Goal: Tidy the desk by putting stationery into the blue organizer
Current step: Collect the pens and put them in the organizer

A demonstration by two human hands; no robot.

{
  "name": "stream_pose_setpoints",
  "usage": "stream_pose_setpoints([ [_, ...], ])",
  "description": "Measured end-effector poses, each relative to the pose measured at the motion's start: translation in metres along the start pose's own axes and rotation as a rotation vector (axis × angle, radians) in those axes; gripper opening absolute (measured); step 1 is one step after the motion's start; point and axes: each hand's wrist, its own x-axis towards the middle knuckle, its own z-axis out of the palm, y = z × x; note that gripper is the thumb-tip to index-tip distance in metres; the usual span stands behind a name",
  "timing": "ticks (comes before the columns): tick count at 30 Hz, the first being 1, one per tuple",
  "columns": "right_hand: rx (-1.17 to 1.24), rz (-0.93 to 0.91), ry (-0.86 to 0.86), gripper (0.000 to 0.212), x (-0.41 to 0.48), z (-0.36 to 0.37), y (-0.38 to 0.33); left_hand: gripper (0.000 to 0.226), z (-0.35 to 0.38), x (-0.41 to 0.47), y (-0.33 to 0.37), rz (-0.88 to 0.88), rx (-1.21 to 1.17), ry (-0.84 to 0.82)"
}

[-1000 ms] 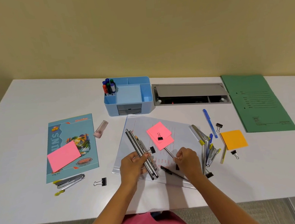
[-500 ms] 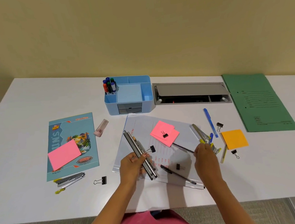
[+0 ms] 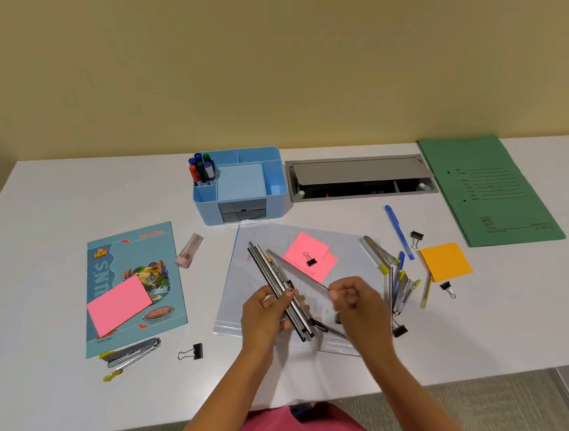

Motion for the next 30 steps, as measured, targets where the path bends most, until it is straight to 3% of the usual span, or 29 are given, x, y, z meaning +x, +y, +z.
stream_pose_setpoints([
  [7,-0.050,-0.120,-0.162,0.017,-0.017,0.026,-0.004,0.016,0.000,0.001,-0.001,0.021,-0.023,0.007],
  [12,-0.046,-0.222,-0.128,0.007,-0.020,0.036,0.000,0.021,0.007,0.000,-0.004,-0.067,-0.214,0.001],
  [16,-0.014,-0.260,-0.158,0.006,-0.019,0.041,0.001,0.021,0.010,-0.003,-0.003,-0.072,-0.228,0.009],
  [20,0.009,-0.309,-0.162,0.005,-0.015,0.039,0.001,0.017,0.013,-0.003,-0.002,0.013,-0.087,0.034],
  [23,-0.017,-0.269,-0.118,0.014,-0.004,0.037,-0.009,0.019,0.010,-0.003,-0.004,0.158,0.147,0.045],
  [27,0.192,-0.028,-0.452,0.032,0.011,0.031,-0.040,0.026,0.010,-0.004,-0.006,0.297,0.409,-0.053],
  [30,0.179,-0.052,-0.644,0.026,0.013,0.034,-0.051,0.031,0.009,-0.007,-0.004,0.385,0.558,-0.117],
])
